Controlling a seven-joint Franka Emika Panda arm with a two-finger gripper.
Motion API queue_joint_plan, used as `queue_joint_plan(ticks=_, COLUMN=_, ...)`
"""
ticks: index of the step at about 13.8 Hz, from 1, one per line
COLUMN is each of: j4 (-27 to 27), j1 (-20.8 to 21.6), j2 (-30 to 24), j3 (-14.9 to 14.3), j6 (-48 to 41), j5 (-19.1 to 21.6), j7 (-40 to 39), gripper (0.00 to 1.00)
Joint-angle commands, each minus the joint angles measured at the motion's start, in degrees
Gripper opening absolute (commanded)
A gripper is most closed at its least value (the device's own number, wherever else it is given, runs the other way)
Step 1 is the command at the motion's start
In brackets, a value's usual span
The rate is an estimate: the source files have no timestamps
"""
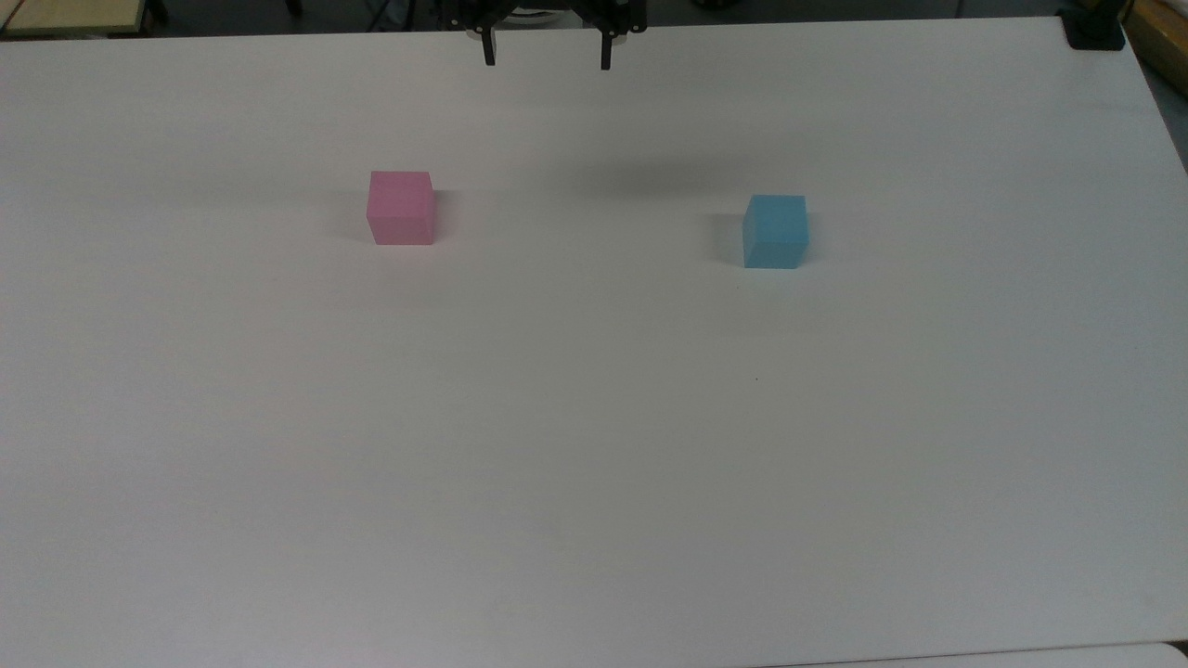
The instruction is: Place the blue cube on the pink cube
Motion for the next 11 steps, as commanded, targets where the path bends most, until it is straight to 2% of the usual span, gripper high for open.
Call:
queue_joint_plan(ticks=1, j4=-1.0, j1=0.1, j2=-0.8, j3=-0.9, j6=1.3, j5=0.8, j7=-0.1, gripper=1.0)
queue_joint_plan(ticks=8, j4=-1.4, j1=0.9, j2=-1.1, j3=-0.5, j6=1.2, j5=0.8, j7=0.0, gripper=1.0)
queue_joint_plan(ticks=9, j4=-2.2, j1=1.8, j2=-1.6, j3=0.1, j6=1.1, j5=0.8, j7=0.7, gripper=1.0)
queue_joint_plan(ticks=11, j4=-4.0, j1=7.0, j2=-1.9, j3=0.4, j6=0.9, j5=0.9, j7=2.2, gripper=1.0)
